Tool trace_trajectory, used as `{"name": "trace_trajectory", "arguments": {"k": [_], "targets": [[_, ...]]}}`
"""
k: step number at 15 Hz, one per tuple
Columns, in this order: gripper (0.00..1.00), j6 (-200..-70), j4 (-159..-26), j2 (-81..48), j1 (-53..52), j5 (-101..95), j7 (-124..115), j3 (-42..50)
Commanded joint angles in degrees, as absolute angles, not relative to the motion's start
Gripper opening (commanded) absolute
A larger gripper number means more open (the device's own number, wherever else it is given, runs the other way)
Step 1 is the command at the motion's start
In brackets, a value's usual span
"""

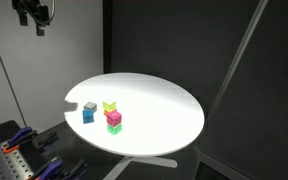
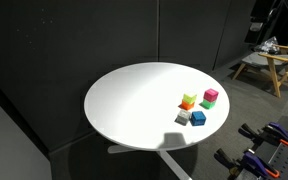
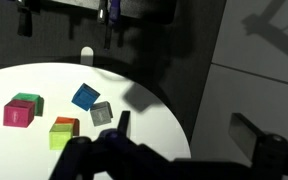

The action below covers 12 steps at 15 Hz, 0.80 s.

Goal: Pick up the gray block and put it on the blue block

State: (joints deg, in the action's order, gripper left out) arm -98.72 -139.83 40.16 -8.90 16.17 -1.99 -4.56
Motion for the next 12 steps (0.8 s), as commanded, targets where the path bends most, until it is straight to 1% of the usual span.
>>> {"name": "trace_trajectory", "arguments": {"k": [1, 12], "targets": [[1.00, -100.9, -140.3, 40.5, -6.9, 13.6, -1.1, -5.1], [1.00, -117.8, -146.5, 37.1, -5.2, 6.9, -1.7, -5.4]]}}
